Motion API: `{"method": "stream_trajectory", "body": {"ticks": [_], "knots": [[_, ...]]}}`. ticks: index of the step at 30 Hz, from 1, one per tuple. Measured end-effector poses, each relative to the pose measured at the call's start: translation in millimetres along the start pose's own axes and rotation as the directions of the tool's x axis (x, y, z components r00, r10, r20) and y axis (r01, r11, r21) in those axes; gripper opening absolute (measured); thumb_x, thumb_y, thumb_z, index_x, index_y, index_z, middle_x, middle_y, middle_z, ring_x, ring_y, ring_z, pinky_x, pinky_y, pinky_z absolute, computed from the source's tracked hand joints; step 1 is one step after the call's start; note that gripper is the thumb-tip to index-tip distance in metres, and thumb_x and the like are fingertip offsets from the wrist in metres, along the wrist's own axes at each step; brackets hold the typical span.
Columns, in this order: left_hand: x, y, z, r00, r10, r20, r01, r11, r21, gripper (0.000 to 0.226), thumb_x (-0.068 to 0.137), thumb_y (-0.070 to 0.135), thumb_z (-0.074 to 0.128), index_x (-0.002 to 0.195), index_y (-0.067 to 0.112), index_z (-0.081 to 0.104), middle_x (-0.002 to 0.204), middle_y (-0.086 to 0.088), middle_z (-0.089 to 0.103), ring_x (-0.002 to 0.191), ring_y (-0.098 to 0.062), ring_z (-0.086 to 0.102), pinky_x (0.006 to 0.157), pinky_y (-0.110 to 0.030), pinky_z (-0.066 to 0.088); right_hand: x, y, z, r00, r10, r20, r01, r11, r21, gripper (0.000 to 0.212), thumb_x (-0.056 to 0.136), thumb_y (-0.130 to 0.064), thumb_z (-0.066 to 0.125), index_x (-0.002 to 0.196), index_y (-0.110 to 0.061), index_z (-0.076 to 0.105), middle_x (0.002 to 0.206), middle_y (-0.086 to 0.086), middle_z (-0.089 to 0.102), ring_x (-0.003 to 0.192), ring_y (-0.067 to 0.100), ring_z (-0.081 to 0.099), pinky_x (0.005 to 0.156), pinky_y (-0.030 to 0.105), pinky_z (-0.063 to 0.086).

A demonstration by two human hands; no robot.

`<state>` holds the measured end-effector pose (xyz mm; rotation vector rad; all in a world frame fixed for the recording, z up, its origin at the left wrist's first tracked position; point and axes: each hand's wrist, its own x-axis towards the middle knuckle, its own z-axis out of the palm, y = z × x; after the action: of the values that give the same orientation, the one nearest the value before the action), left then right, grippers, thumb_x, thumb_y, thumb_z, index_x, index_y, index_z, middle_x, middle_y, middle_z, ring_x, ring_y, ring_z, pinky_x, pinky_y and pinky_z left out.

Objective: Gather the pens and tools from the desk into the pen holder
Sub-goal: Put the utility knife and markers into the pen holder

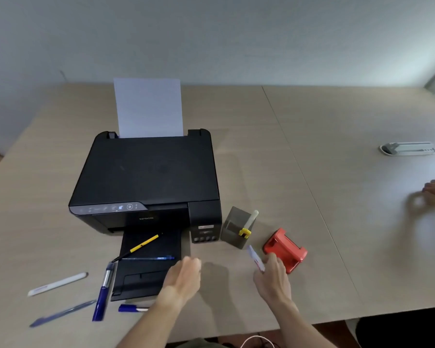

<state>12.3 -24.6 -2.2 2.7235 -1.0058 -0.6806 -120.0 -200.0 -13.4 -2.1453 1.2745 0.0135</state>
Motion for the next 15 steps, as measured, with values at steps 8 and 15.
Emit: {"method": "stream_trajectory", "body": {"ticks": [8,15], "knots": [[-3,-7,22,0.999,-0.019,0.044,0.006,0.962,0.274,0.050,0.093,0.013,0.064,0.137,0.009,0.039,0.114,-0.009,0.068,0.102,-0.025,0.068,0.079,-0.036,0.055,41,-17,-39,0.938,-0.172,-0.300,0.223,0.964,0.144,0.029,0.080,0.001,0.049,0.101,-0.018,0.055,0.093,-0.009,0.067,0.085,0.000,0.050,0.070,0.000,0.033],[1,4,31,0.992,-0.109,0.068,0.080,0.940,0.332,0.061,0.080,0.002,0.073,0.130,0.008,0.037,0.107,-0.006,0.069,0.095,-0.023,0.069,0.071,-0.034,0.054,54,-47,-53,0.793,-0.315,-0.521,0.491,0.837,0.241,0.036,0.081,-0.009,0.047,0.108,-0.032,0.045,0.082,-0.023,0.058,0.084,-0.004,0.052,0.074,0.003,0.036]]}}
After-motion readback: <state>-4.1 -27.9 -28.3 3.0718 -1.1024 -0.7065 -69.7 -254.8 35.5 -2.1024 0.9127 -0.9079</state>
